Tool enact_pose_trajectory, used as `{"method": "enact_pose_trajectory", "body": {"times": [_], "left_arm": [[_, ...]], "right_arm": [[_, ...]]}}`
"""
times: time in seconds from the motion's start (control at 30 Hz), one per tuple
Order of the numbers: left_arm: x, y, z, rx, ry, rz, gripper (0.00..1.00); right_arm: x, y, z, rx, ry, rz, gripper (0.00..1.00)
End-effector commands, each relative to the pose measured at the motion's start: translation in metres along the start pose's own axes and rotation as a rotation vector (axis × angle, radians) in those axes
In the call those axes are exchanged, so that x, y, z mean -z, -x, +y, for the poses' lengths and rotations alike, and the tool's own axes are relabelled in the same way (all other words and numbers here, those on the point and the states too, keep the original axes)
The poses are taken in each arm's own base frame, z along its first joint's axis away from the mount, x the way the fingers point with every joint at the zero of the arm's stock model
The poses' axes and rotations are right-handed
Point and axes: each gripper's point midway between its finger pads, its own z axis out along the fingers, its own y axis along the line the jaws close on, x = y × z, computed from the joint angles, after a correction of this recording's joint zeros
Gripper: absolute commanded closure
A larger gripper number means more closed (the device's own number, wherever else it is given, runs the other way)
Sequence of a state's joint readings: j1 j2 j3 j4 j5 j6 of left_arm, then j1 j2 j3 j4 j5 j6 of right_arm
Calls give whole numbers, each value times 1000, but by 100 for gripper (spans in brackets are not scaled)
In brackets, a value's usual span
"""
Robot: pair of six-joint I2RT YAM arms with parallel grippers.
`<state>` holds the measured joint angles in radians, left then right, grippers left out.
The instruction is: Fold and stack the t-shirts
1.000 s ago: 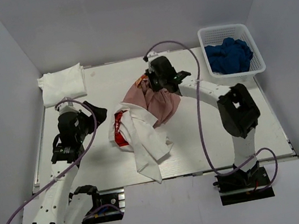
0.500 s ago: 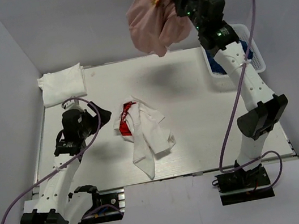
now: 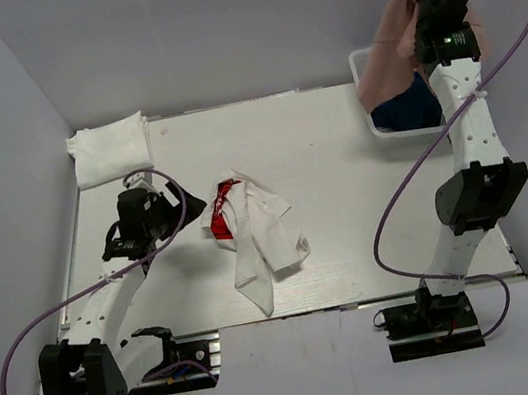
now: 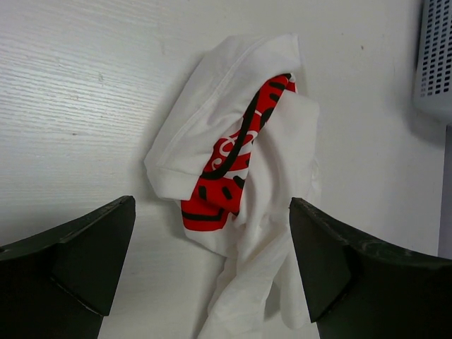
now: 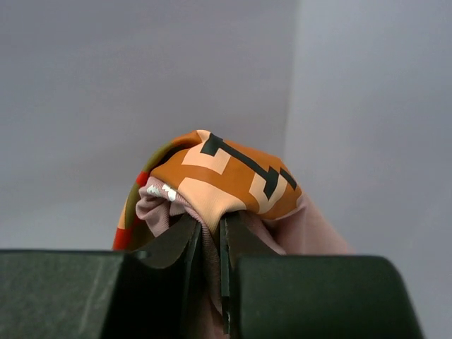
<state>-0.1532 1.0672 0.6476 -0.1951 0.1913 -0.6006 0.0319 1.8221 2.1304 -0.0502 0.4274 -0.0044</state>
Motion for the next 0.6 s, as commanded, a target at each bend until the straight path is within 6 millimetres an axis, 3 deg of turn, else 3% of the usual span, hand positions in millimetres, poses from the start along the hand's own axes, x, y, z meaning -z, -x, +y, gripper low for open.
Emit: {"method": "enact_pose_trajectory", "body": {"times": [0.0,0.07,0.1,0.17,0.2,0.23,0.27,0.3,0.37,0.4,0.43,0.47,0.5,0.57], "left_arm": [[-2,-17,-18,-43,-119,78,1],[-5,-22,-21,-47,-142,114,1],[-8,-26,-25,-55,-168,149,1],[-9,-35,-28,-59,-201,195,1],[-9,-38,-28,-56,-210,210,1],[-10,-42,-29,-52,-219,228,1],[-8,-49,-31,-50,-251,250,1],[-9,-55,-31,-44,-262,270,1],[-9,-76,-32,-14,-305,350,1],[-9,-82,-36,-20,-339,366,1],[-8,-95,-34,9,-358,415,1],[-5,-102,-37,20,-376,434,1],[-6,-106,-39,20,-394,441,1],[-1,-126,-38,33,-400,487,1]], "right_arm": [[-25,-50,-24,-22,-29,75,100],[-36,-101,-26,-39,14,175,100],[-43,-142,-26,-43,19,253,100],[-43,-176,-20,-44,77,340,100],[-47,-210,-24,-40,62,398,99],[-45,-220,-26,-38,49,430,85],[-41,-234,-30,-37,25,475,29],[-39,-240,-30,-43,17,491,10],[-29,-247,-29,-46,15,529,10],[-23,-218,-20,-64,62,489,10],[-14,-231,-16,-74,84,515,10],[-9,-224,-13,-97,100,506,10],[7,-195,-3,-132,161,470,10],[29,-187,13,-152,216,448,10]]}}
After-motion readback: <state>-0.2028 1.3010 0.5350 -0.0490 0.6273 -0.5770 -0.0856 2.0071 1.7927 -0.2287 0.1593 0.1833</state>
